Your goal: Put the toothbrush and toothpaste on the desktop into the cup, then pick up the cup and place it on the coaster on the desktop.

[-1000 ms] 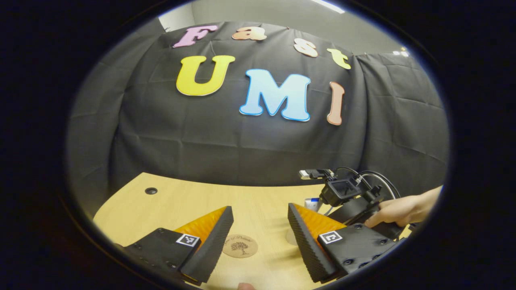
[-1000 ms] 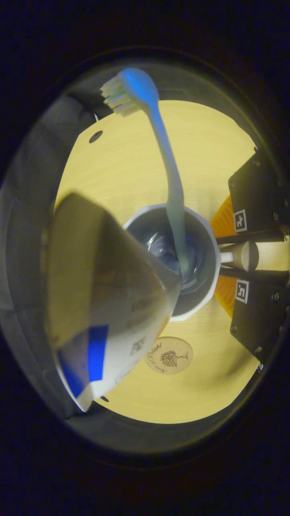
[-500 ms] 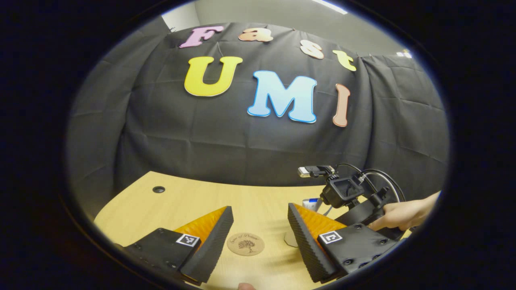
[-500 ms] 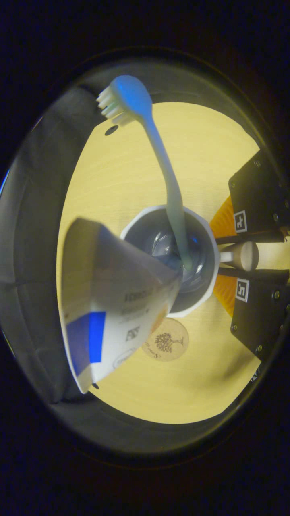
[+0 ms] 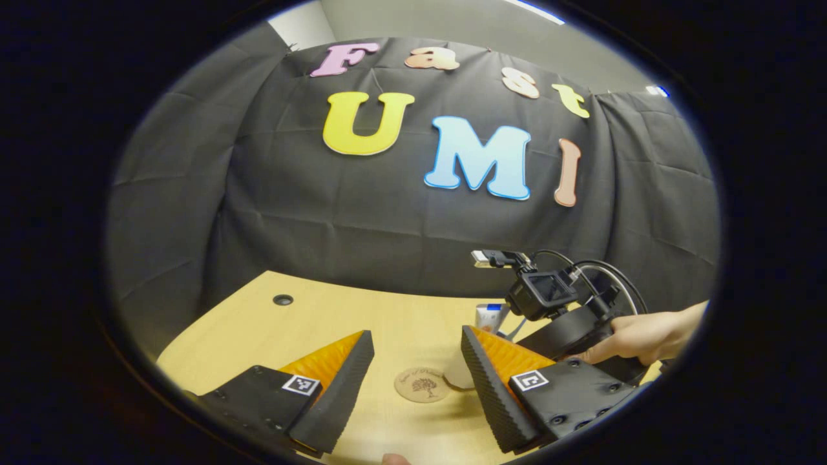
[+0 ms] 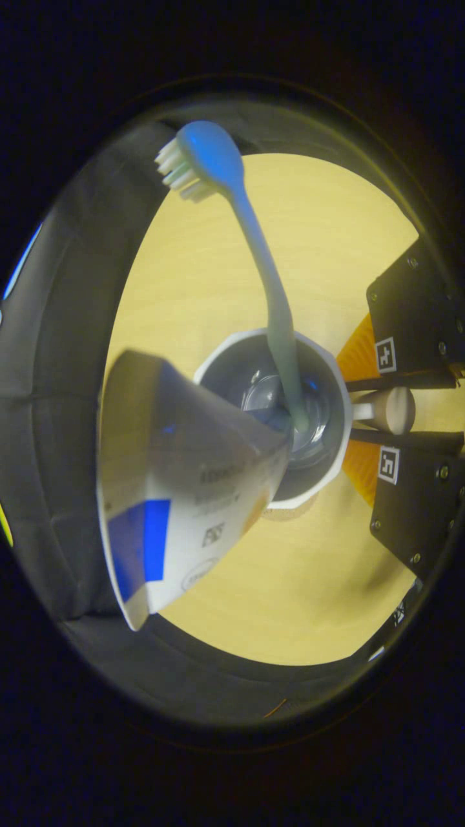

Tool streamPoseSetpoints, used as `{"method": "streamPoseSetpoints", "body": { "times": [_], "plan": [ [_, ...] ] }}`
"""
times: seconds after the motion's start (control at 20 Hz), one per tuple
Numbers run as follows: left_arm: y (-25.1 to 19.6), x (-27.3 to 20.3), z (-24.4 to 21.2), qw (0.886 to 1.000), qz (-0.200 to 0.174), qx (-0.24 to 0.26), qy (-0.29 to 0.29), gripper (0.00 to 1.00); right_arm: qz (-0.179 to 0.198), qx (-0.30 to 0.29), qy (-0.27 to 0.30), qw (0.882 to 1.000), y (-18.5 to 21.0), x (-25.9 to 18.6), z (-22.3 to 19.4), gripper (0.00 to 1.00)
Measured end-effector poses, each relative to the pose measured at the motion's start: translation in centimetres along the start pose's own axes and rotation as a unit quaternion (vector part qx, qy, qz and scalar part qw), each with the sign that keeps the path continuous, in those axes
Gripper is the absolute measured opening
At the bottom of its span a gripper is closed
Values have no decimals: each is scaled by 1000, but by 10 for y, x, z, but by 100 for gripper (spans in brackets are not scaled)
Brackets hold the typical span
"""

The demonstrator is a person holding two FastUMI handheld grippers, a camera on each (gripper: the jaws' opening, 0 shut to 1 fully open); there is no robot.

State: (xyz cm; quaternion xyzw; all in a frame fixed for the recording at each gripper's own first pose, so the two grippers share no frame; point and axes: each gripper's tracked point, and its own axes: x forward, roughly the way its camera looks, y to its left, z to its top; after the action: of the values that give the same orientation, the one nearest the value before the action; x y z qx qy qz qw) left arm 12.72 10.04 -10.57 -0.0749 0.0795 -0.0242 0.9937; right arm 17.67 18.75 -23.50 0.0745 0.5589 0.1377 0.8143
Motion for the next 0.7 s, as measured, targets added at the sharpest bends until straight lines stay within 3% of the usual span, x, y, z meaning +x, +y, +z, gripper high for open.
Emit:
{"method": "streamPoseSetpoints", "body": {
  "times": [0.3, 0.4, 0.7],
  "plan": [
    [19, -8, 0, 1000, 16, -6, 2, 89, 15, -21, 8, 1000, 28, 2, 7, 26],
    [24, -11, 1, 1000, 19, -5, 1, 94, 18, -26, 10, 999, 38, 6, 9, 26],
    [34, -14, 1, 1000, 25, -8, 1, 92, 19, -30, 18, 999, 45, 14, 7, 26]
  ]
}}
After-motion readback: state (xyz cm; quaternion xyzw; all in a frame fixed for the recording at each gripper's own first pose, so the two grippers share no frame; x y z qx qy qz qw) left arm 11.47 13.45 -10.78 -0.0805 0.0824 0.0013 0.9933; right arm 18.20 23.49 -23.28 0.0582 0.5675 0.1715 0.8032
